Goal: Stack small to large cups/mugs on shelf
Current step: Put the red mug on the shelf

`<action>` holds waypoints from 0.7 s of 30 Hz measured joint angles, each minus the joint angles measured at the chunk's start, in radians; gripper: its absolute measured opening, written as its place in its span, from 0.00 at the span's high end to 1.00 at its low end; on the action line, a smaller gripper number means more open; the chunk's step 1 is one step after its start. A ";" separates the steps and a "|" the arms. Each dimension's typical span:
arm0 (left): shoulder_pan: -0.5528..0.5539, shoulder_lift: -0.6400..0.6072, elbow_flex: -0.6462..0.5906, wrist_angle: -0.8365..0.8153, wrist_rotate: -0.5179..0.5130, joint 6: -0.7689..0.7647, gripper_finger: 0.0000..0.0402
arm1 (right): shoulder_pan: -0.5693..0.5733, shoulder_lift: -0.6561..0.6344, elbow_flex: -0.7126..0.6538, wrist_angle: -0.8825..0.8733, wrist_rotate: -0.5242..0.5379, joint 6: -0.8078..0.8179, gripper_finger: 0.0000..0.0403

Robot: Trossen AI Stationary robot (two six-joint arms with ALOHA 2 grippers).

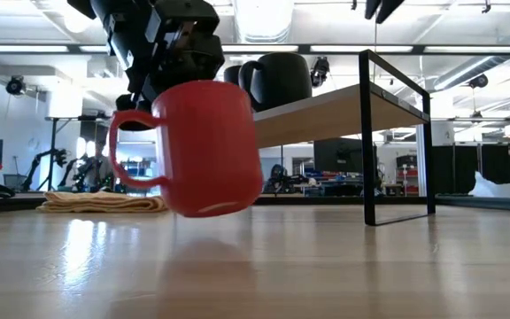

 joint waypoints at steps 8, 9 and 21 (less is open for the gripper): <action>0.011 -0.029 0.055 -0.024 0.017 0.009 1.00 | 0.001 -0.128 -0.166 0.000 -0.001 0.103 0.83; 0.012 -0.030 0.081 -0.044 0.017 0.019 1.00 | 0.001 -0.147 -0.195 0.000 -0.003 0.123 0.83; 0.096 -0.033 0.566 -0.344 -0.067 0.271 1.00 | 0.005 -0.278 -0.410 0.094 -0.086 0.206 0.84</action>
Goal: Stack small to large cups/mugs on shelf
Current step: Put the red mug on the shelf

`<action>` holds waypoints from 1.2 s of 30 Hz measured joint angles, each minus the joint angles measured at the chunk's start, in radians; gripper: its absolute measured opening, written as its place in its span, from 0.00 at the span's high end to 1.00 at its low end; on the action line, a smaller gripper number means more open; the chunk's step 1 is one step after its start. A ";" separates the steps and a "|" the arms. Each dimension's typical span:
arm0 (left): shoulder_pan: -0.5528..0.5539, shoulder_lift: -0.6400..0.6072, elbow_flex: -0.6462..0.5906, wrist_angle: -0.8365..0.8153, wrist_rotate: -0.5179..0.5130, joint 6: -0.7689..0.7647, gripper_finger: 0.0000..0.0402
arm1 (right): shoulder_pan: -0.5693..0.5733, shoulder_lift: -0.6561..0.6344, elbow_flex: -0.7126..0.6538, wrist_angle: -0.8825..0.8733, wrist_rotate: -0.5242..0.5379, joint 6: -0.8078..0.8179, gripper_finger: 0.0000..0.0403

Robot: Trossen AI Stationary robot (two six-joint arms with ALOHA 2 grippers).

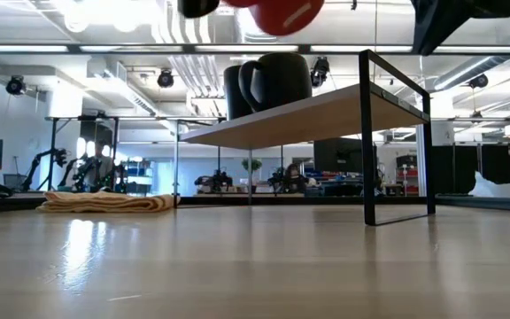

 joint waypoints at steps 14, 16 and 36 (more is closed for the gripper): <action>0.171 0.152 0.201 -0.036 0.049 0.121 1.00 | 0.073 -0.111 -0.048 0.122 0.001 -0.034 0.84; 0.170 0.196 0.250 -0.045 0.053 0.124 1.00 | 0.079 -0.121 -0.048 0.124 0.004 -0.034 0.84; 0.173 0.418 0.540 -0.156 0.040 0.209 1.00 | 0.109 -0.111 -0.054 0.311 -0.068 -0.139 0.84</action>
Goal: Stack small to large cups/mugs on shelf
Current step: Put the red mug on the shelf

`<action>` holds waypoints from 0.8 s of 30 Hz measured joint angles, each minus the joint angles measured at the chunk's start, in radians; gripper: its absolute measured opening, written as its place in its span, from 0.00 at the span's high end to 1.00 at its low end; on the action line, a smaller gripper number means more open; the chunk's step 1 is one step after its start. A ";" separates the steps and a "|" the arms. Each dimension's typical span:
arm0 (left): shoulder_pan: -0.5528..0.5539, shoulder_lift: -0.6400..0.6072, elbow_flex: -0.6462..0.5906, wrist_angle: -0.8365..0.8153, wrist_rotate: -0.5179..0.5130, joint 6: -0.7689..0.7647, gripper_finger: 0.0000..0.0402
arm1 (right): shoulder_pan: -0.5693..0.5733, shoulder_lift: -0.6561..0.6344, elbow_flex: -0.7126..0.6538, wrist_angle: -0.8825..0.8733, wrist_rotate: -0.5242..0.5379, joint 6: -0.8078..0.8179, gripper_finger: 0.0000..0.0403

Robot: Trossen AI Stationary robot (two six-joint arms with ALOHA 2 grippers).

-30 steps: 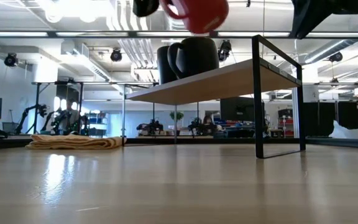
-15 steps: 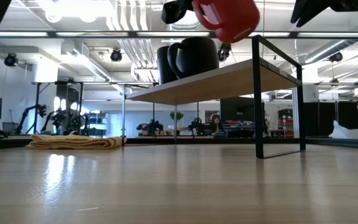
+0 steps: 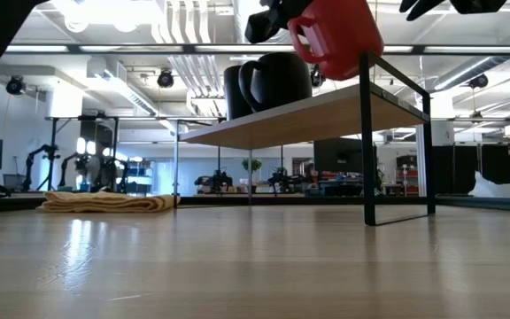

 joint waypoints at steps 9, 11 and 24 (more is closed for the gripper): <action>0.004 0.003 -0.004 0.014 -0.028 -0.002 1.00 | 0.004 0.021 0.000 0.033 -0.012 -0.010 0.84; 0.006 0.003 -0.002 0.016 -0.028 -0.003 1.00 | 0.009 0.025 -0.001 0.056 -0.010 -0.030 0.84; 0.016 0.008 -0.021 0.031 -0.015 -0.005 0.96 | 0.008 0.067 -0.007 0.099 -0.004 -0.041 0.84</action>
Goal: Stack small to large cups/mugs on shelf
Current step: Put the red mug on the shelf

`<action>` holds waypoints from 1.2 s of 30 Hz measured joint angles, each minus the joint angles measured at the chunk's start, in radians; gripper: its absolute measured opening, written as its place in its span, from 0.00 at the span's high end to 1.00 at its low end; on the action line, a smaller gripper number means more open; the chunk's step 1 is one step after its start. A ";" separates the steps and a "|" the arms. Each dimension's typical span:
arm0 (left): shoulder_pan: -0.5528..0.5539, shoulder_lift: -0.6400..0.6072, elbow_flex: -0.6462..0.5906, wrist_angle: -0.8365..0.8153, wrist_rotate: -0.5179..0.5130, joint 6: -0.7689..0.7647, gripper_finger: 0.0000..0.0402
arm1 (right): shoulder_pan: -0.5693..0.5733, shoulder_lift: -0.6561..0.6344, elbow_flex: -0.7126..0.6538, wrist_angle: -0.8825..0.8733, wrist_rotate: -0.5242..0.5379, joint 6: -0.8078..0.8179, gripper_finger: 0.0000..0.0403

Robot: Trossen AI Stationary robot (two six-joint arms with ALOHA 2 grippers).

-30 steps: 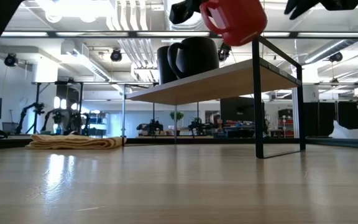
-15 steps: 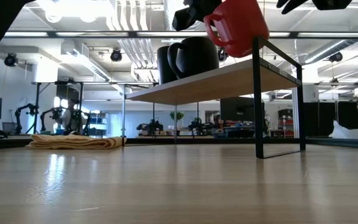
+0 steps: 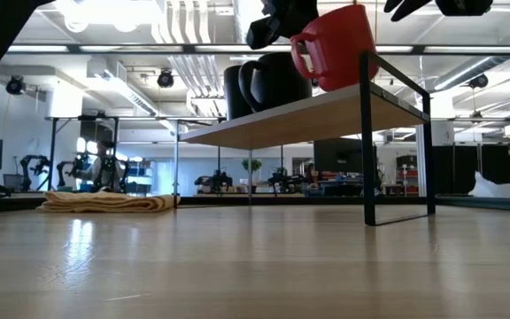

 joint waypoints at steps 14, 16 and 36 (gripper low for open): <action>0.001 0.000 -0.002 0.010 0.010 0.024 0.95 | 0.000 0.008 -0.002 0.002 0.010 0.007 0.84; 0.001 0.000 -0.002 0.022 0.010 0.024 0.95 | 0.000 0.008 -0.002 0.002 0.012 0.007 0.84; -0.001 0.000 -0.020 0.055 0.015 0.046 0.95 | 0.000 0.008 -0.002 -0.006 0.020 0.006 0.84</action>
